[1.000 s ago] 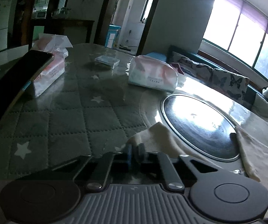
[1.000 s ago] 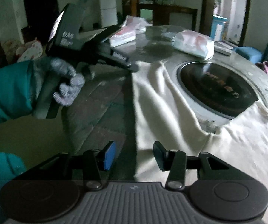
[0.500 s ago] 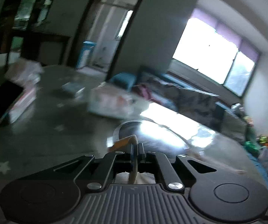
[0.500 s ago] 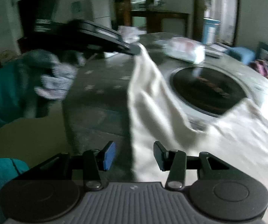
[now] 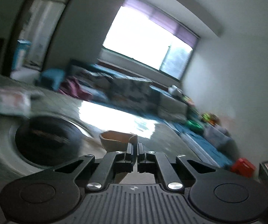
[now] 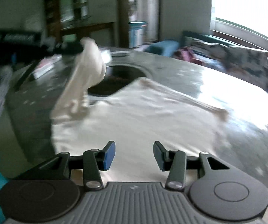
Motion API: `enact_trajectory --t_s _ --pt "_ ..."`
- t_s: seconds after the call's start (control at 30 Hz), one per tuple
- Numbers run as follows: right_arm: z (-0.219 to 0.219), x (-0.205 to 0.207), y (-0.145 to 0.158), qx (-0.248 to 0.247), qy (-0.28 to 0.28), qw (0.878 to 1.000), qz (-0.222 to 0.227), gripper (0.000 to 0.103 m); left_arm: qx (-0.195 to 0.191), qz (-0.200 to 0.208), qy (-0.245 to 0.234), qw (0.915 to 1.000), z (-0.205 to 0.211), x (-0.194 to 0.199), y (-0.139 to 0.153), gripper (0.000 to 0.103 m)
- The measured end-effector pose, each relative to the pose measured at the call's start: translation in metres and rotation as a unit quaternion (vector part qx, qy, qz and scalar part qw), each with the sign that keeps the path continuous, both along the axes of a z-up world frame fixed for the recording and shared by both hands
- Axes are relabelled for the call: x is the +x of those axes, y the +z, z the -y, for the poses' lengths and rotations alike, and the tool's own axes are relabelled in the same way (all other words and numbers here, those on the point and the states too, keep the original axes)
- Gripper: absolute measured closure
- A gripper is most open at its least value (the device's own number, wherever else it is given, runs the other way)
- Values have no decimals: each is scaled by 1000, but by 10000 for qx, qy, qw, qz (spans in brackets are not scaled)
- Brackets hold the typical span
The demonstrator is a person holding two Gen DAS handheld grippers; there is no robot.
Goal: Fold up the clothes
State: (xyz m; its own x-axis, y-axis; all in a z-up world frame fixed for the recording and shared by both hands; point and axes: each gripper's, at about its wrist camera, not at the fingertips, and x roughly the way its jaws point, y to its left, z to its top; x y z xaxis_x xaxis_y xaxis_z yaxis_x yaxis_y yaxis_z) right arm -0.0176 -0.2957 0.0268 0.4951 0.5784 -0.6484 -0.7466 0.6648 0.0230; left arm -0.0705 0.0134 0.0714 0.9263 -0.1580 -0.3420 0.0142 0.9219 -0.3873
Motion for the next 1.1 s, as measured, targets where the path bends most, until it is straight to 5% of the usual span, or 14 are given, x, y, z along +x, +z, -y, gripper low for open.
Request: enact_trajectory --t_s 0.23,0.43,0.6,0.9,1.1 --pt "50 11 -8 144 -809 9965 -133 57 79 -612 -996 9931 61 38 -51 97" --pt "58 14 -8 375 -1014 9939 -196 58 172 -1061 -1460 9834 67 42 -75 94" --pt "38 16 -11 496 -884 9946 -235 59 369 -835 -1145 9892 29 32 -62 94" --pt "15 24 -26 330 -793 9948 -538 59 802 -1152 -622 9881 -19 30 -77 90" --pt "8 18 -46 56 -787 9935 -821 84 923 -1364 -613 9844 -28 16 -89 80"
